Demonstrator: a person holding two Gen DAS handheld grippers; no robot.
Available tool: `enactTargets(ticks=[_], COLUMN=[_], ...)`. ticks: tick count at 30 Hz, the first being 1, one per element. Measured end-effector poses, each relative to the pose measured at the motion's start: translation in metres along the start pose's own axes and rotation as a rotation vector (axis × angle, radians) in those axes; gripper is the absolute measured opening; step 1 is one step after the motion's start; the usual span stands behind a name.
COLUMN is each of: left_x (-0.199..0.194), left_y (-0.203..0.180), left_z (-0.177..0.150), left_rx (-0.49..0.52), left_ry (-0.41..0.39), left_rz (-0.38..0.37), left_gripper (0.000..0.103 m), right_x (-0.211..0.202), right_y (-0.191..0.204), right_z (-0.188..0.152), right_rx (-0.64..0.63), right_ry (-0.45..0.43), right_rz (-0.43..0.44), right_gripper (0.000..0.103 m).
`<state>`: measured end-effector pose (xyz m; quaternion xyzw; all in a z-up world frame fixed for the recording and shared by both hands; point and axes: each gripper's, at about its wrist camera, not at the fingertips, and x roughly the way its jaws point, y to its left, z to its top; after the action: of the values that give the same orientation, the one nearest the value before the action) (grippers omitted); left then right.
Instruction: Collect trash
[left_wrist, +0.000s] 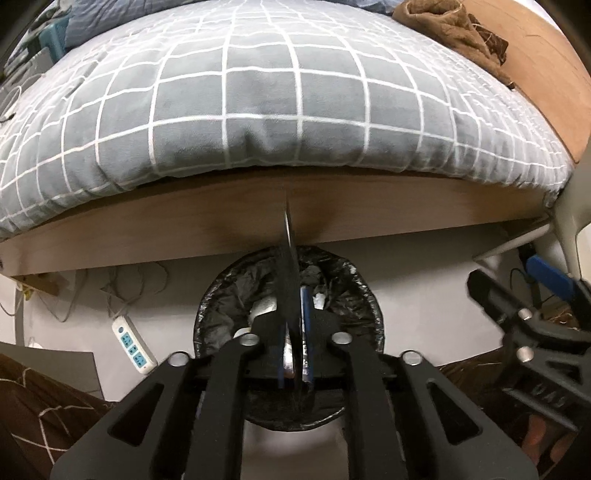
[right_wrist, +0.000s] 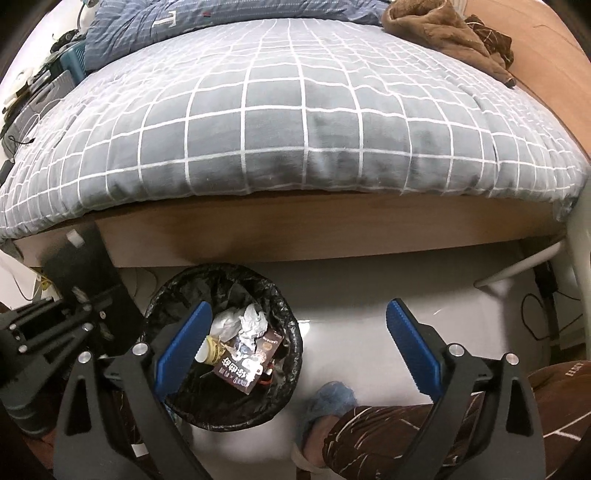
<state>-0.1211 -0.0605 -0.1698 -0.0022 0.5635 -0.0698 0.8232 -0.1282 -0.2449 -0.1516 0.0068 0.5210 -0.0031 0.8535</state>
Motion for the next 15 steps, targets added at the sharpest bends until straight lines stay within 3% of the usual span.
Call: enactTargets(ticks=[1,3,6,10,12,15], left_x=[0.000,-0.001,-0.008,-0.024,-0.036,-0.061], left_y=[0.002,0.005,0.012,0.025,0.029,0.033], left_z=[0.000,-0.001,0.000,0.007,0.013,0.023], left_rx=[0.000,-0.005,-0.015,-0.035,-0.044,-0.052], left_ry=[-0.003,-0.018,-0.036,-0.077,-0.115,-0.178], left_rz=[0.008,0.028,0.057,0.081,0.093,0.102], left_gripper=[0.025,0.048,0.067,0.079,0.090,0.097], right_x=[-0.001,-0.002,-0.006,-0.019,-0.027,-0.050], right_y=[0.001,0.003,0.009,0.011,0.009,0.006], right_z=[0.002,0.004,0.009,0.019,0.026,0.036], right_rx=[-0.004,-0.008,-0.025,-0.038,-0.029,-0.014], right_ry=[-0.003,-0.004,-0.019,-0.071,-0.091,-0.145], right_rz=[-0.001,0.000,-0.003,-0.018,-0.024,-0.033], right_gripper=[0.091,0.091,0.091,0.092,0.091,0.093])
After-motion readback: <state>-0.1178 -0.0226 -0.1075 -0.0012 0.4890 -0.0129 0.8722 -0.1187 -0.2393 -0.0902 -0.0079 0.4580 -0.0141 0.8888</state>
